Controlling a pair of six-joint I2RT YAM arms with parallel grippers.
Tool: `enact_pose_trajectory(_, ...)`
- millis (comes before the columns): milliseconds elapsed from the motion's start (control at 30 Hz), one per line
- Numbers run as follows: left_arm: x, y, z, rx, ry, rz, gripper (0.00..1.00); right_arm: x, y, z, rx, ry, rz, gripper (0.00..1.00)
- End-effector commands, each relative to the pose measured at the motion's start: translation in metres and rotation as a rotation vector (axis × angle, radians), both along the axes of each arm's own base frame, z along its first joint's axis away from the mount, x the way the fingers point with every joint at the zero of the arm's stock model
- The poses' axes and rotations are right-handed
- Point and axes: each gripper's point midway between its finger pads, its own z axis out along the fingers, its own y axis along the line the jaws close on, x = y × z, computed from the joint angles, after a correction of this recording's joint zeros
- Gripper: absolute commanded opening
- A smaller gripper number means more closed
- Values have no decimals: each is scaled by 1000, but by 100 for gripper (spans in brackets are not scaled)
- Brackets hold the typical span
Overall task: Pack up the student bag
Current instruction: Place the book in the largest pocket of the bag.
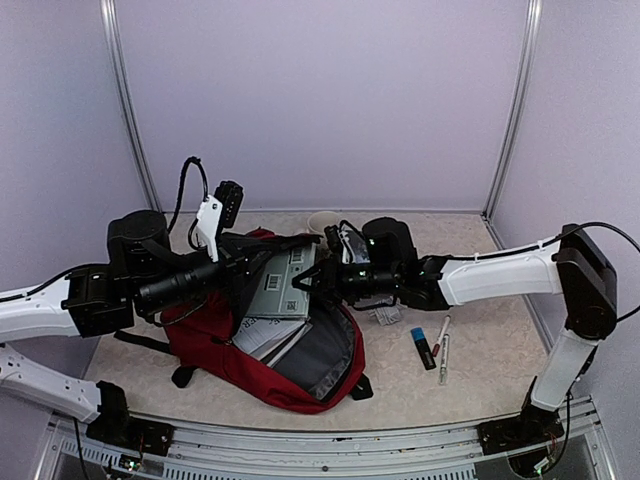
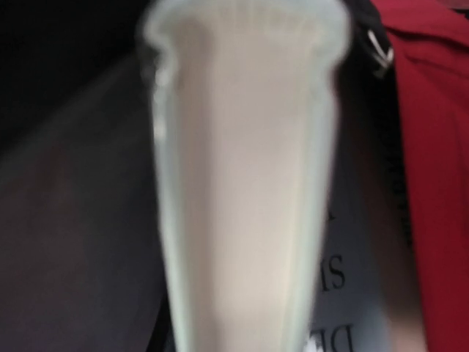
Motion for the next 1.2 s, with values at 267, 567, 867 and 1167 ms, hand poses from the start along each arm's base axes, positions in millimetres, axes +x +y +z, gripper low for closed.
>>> enact_pose_trajectory(267,37,31,40,-138,-16,136,0,11,10,-29,-307,-126,-81,50)
enact_pose_trajectory(567,64,51,4,-3,30,211,0,-5,-19,-46,-634,-158,-55,93)
enact_pose_trajectory(867,66,49,0,4,11,191,0,-25,-39,-26,-763,-213,-58,100)
enact_pose_trajectory(1167,72,60,-12,-1,23,204,0,-32,-40,-18,-706,-199,-50,79)
